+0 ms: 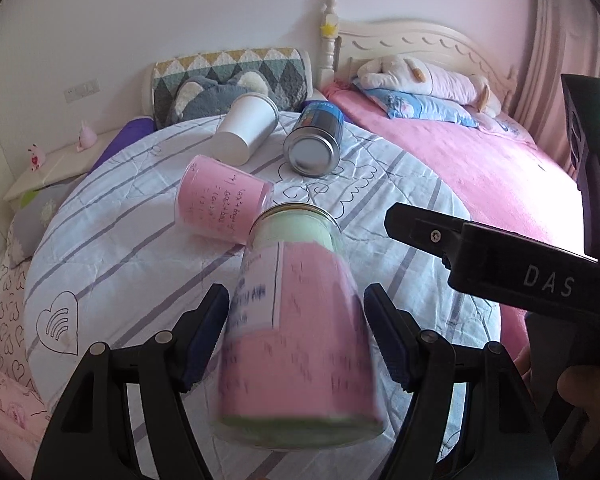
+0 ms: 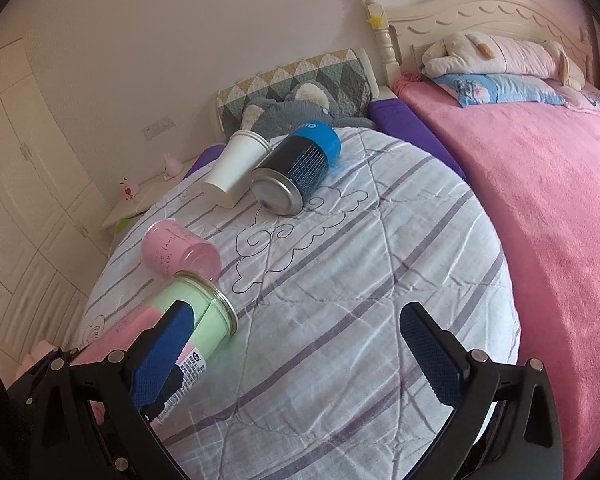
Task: Flip cup upright
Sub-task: 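Grasp the can with the right tool while the left tool holds it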
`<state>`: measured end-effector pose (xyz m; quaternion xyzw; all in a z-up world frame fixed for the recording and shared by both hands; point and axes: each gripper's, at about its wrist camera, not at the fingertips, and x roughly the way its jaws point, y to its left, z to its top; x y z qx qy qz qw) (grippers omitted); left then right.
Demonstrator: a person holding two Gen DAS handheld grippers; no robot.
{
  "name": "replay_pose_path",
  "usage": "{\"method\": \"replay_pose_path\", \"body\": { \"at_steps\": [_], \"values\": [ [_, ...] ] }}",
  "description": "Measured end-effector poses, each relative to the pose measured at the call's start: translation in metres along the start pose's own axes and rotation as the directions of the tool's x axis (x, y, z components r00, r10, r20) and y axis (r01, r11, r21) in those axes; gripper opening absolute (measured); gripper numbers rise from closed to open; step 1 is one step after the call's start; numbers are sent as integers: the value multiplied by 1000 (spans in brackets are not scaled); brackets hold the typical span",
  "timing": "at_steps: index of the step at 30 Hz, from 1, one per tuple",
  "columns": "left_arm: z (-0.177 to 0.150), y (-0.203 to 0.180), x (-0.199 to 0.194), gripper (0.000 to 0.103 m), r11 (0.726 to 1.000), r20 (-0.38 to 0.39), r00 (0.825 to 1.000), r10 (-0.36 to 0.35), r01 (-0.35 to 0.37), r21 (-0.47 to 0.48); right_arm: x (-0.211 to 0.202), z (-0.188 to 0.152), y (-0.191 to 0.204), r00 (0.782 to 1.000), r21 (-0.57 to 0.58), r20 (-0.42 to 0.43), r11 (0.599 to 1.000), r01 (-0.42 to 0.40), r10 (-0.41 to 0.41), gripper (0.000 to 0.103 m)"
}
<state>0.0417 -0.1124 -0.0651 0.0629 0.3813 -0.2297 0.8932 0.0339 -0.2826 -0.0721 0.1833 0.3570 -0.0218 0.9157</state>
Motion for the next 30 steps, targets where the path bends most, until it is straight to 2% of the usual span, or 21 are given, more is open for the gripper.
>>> {"method": "replay_pose_path", "body": {
  "at_steps": [1, 3, 7, 11, 17, 19, 22, 25, 28, 30],
  "values": [
    [0, 2, 2, 89, 1000, -20, 1000, -13, 13, -8, 2, 0, 2, 1000, 9, -11, 1000, -9, 9, 103],
    [0, 6, 4, 95, 999, -58, 997, -45, 44, -22, 5, 0, 4, 999, 28, -38, 999, -26, 27, 103],
    [-3, 11, -4, 95, 998, -52, 996, -69, 69, -14, 15, -1, 10, 988, 100, -117, 991, -93, 104, 103],
    [-8, 16, -11, 95, 997, -79, 994, -71, 72, 7, 25, 0, 20, 962, 169, -188, 971, -167, 198, 103],
    [-13, 23, -21, 95, 997, -83, 994, -73, 75, 17, 51, -2, 35, 923, 196, -304, 963, -182, 237, 103],
    [-14, 26, -20, 96, 997, -93, 993, -75, 77, 15, 62, -6, 37, 903, 221, -339, 956, -194, 262, 103],
    [-14, 31, -19, 99, 996, -97, 992, -85, 85, 1, 71, -9, 42, 881, 247, -361, 942, -227, 307, 103],
    [-15, 35, -17, 101, 995, -103, 990, -98, 97, -14, 75, -7, 42, 876, 267, -348, 931, -249, 335, 103],
    [-14, 38, -16, 102, 994, -104, 989, -108, 106, -25, 80, -6, 41, 861, 291, -345, 915, -280, 373, 103],
    [-14, 37, -17, 103, 994, -100, 989, -106, 104, -19, 85, -7, 42, 855, 281, -363, 919, -277, 369, 101]
  ]
}}
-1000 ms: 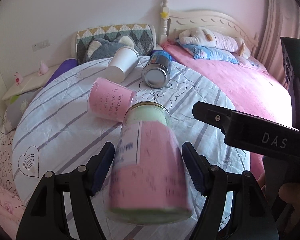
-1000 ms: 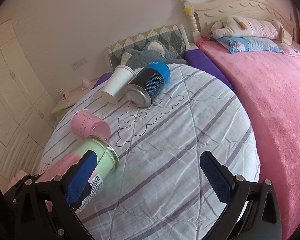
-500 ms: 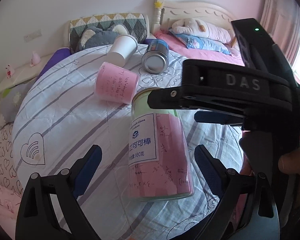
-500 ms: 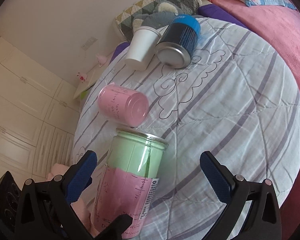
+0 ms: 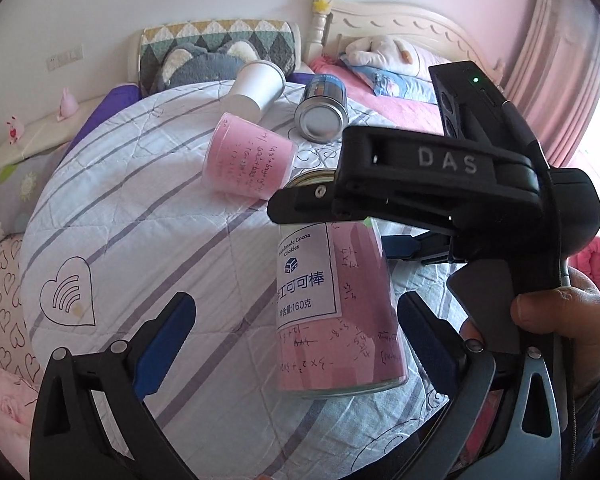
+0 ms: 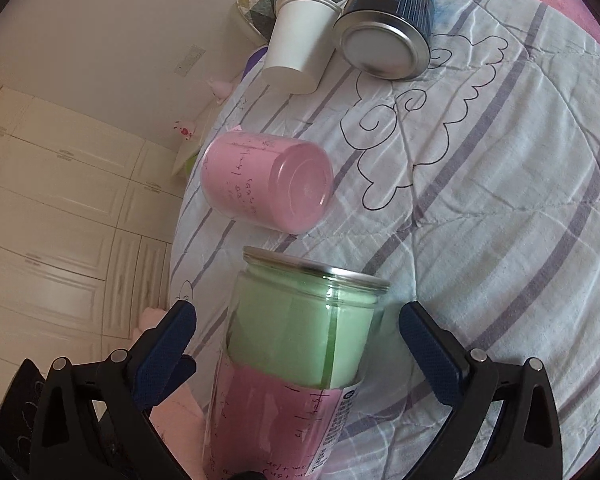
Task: Flip cup upright
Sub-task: 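Grasp the can with the right tool while the left tool holds it, then open the left tool while the right tool turns the can open end up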
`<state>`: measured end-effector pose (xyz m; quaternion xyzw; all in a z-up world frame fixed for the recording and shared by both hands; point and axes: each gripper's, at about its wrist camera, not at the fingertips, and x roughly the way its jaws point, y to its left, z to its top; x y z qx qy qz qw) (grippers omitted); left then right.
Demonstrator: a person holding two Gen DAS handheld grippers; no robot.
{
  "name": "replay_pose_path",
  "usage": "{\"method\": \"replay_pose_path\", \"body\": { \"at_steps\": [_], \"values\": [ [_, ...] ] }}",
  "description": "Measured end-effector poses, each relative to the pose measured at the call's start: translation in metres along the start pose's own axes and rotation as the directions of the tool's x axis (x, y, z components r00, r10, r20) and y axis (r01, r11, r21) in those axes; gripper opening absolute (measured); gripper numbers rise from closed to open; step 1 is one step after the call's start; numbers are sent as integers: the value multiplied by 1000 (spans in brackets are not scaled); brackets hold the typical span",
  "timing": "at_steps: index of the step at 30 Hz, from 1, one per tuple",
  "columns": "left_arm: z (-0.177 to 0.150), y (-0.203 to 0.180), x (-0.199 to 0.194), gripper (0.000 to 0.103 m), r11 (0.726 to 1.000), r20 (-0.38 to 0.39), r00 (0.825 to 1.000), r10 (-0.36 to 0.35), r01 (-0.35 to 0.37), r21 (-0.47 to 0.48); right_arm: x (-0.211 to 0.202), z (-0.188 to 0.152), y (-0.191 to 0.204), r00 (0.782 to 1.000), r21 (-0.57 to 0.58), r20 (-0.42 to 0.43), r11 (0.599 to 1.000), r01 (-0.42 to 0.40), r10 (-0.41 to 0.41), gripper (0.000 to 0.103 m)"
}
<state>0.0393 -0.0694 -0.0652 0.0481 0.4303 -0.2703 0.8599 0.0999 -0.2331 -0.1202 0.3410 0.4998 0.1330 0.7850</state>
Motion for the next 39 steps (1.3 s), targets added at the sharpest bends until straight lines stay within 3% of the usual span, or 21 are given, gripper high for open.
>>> {"method": "replay_pose_path", "body": {
  "at_steps": [3, 6, 13, 17, 20, 23, 26, 29, 33, 39],
  "values": [
    [0, 0, 1, 103, 1000, -5, 1000, -7, 7, -2, 2, -1, 3, 1000, -23, -10, 1000, 12, -12, 97],
    [-1, -1, 1, 103, 1000, -11, 1000, -8, 8, -2, 6, -1, 9, 1000, -49, -14, 999, 18, -19, 77],
    [0, 1, 3, 103, 1000, -10, 1000, -5, 5, -7, 18, -4, 28, 1000, -136, 0, 991, 19, -19, 77],
    [3, -2, 5, 103, 1000, -5, 1000, -9, 9, -3, 6, -2, 35, 998, -189, 63, 982, 25, -13, 77],
    [8, -7, 8, 103, 1000, 0, 1000, -12, 12, 2, -13, -2, 43, 988, -248, 146, 965, 79, -44, 77],
    [14, -11, 14, 103, 1000, 9, 1000, -6, 6, 8, -33, 2, 47, 963, -292, 251, 941, 170, -96, 76],
    [22, -12, 21, 103, 1000, 23, 1000, 16, -16, -8, -47, 8, 46, 915, -303, 366, 908, 287, -167, 76],
    [32, -10, 27, 103, 999, 40, 999, 31, -29, -42, -56, 13, 45, 875, -309, 453, 891, 332, -169, 76],
    [42, -8, 39, 103, 997, 24, 999, 45, -43, -59, -66, 12, 48, 813, -337, 542, 830, 444, -215, 75],
    [42, -7, 49, 103, 996, 9, 998, 63, -62, -59, -61, 9, 52, 788, -368, 565, 781, 505, -244, 75]
  ]
}}
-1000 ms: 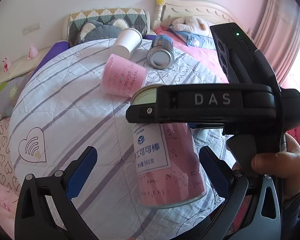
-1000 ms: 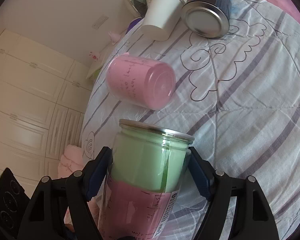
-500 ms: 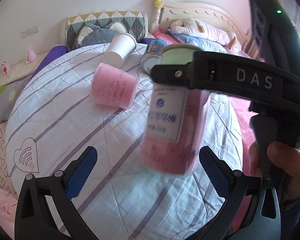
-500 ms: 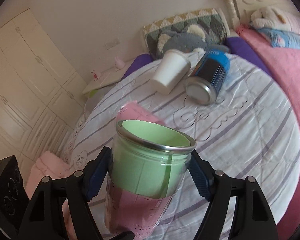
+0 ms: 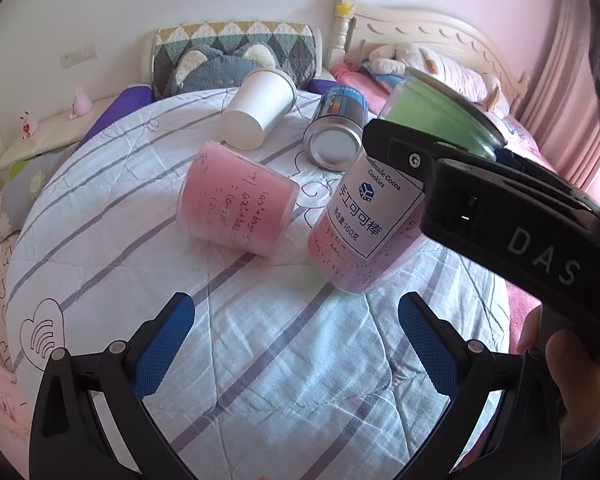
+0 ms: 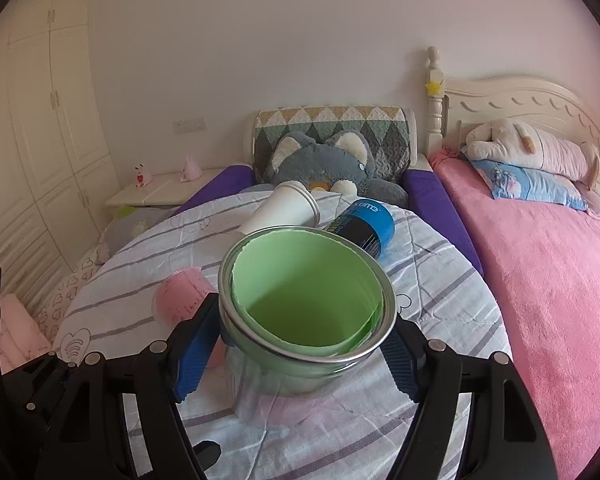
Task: Flip cup upright
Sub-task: 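Open the left tool while the right tool turns the can open end up, then lower the upright can onto the bed cover and open the right tool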
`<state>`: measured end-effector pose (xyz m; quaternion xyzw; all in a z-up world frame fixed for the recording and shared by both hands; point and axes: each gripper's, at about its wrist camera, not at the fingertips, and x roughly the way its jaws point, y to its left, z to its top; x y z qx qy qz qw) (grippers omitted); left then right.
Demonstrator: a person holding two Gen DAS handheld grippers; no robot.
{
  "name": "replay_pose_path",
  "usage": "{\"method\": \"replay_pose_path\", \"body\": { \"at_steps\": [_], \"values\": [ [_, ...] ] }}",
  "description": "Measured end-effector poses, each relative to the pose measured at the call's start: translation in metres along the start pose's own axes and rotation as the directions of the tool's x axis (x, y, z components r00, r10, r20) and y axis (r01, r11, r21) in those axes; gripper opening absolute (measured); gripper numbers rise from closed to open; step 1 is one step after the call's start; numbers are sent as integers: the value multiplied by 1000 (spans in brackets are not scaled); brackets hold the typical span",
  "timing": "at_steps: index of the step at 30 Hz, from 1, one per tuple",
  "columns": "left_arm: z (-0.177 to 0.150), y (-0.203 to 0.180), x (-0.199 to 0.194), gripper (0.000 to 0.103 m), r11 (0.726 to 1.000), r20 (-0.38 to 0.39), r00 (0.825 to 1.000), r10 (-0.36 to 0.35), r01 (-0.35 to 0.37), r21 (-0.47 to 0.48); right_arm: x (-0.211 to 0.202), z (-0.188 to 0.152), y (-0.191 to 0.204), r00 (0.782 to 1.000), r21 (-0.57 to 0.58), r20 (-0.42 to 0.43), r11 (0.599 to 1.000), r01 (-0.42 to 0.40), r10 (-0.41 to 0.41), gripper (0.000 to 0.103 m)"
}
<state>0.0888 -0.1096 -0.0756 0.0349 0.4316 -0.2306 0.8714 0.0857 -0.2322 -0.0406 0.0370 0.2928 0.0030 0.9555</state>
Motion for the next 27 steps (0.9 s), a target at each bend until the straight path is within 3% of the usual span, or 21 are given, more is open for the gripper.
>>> {"method": "replay_pose_path", "body": {
  "at_steps": [5, 8, 16, 21, 27],
  "values": [
    [-1, 4, 1, 103, 1000, -5, 1000, 7, -7, -14, -9, -5, 13, 1000, -35, -2, 999, -30, 30, 76],
    [-2, 9, 0, 103, 1000, -3, 1000, 11, -11, -22, -14, -7, 21, 1000, -72, 19, 997, -8, 9, 76],
    [-5, 15, -9, 103, 999, 8, 1000, 14, -13, -37, -25, -8, 24, 999, -60, 33, 998, -5, 7, 82],
    [-9, 16, -24, 103, 999, 42, 999, 31, -30, -41, -39, -7, 26, 998, -62, 64, 998, 5, -1, 83],
    [-18, 15, -51, 103, 994, 120, 987, 106, -103, -33, -65, -9, 26, 994, -28, 112, 1000, 2, 1, 83]
  ]
}}
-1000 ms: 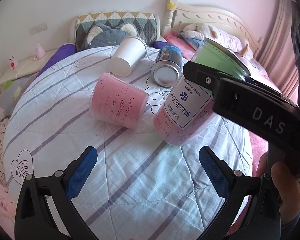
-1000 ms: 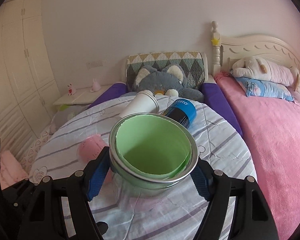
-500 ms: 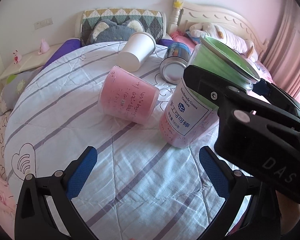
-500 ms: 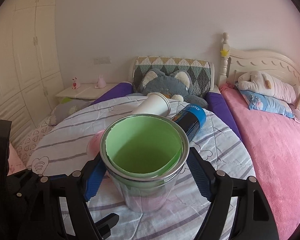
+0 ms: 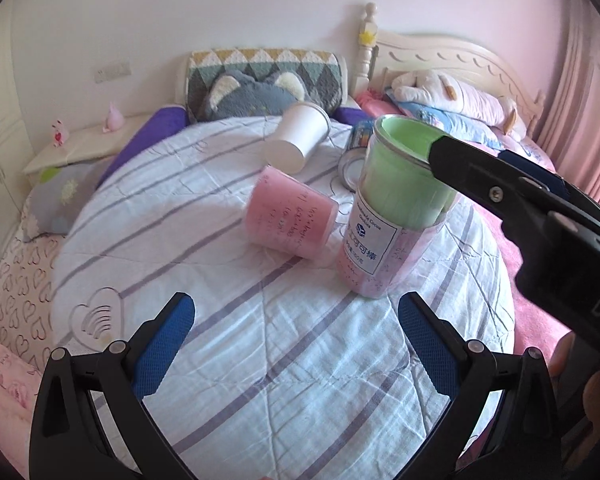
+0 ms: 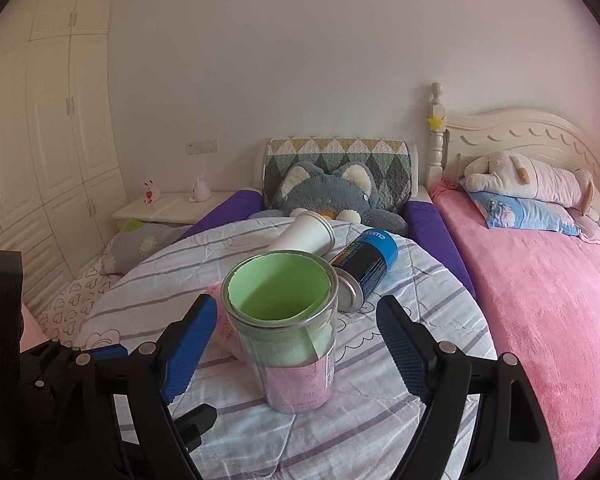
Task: Flip cup upright
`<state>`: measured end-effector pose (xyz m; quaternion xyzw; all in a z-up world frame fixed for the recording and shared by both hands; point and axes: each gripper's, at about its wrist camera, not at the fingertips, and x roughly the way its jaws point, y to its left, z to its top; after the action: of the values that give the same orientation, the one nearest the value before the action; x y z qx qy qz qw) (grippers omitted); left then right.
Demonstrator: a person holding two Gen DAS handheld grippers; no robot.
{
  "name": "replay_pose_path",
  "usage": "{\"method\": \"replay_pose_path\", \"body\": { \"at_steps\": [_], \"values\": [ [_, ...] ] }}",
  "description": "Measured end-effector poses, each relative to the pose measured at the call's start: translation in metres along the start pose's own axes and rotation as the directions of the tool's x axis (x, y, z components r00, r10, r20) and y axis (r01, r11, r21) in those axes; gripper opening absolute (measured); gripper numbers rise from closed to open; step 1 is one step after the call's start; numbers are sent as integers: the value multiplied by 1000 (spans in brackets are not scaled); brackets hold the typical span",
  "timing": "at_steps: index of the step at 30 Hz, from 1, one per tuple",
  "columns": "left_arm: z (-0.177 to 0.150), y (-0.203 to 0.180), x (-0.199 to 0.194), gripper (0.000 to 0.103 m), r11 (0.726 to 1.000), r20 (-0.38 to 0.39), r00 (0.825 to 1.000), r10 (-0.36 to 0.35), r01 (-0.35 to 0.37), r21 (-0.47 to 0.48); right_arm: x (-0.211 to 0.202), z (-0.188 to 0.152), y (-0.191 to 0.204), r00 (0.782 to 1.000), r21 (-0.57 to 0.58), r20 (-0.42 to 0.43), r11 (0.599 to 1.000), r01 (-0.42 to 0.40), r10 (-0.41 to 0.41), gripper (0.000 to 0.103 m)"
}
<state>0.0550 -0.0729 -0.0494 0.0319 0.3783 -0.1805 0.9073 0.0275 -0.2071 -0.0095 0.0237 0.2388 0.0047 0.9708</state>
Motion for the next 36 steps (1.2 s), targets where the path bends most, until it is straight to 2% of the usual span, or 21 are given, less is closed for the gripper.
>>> {"method": "replay_pose_path", "body": {
  "at_steps": [7, 10, 13, 20, 26, 31, 36],
  "values": [
    [-8, 11, -31, 103, 998, 60, 996, 66, -64, -28, -28, -2, 2, 999, 26, 33, 1000, -2, 1, 87],
    [-9, 18, -47, 103, 993, 111, 988, 104, -98, -64, -39, -3, 2, 999, 32, 46, 1000, -2, 0, 103],
    [-10, 25, -60, 103, 987, 147, 979, 142, -128, -101, -52, -7, 4, 997, 38, 83, 999, -4, 1, 103],
    [-15, 31, -82, 103, 973, 192, 960, 204, -177, -149, -69, -16, 16, 995, 24, 99, 1000, -9, 7, 103],
    [-22, 30, -93, 103, 964, 203, 949, 240, -208, -166, -76, -20, 21, 995, 16, 101, 1000, 1, -3, 103],
    [-26, 25, -95, 103, 960, 186, 947, 262, -235, -153, -79, -26, 19, 996, 27, 86, 1000, 5, -8, 103],
    [-30, 23, -100, 103, 949, 196, 932, 304, -277, -152, -77, -30, 21, 998, 25, 69, 1000, 3, -5, 103]
  ]
}}
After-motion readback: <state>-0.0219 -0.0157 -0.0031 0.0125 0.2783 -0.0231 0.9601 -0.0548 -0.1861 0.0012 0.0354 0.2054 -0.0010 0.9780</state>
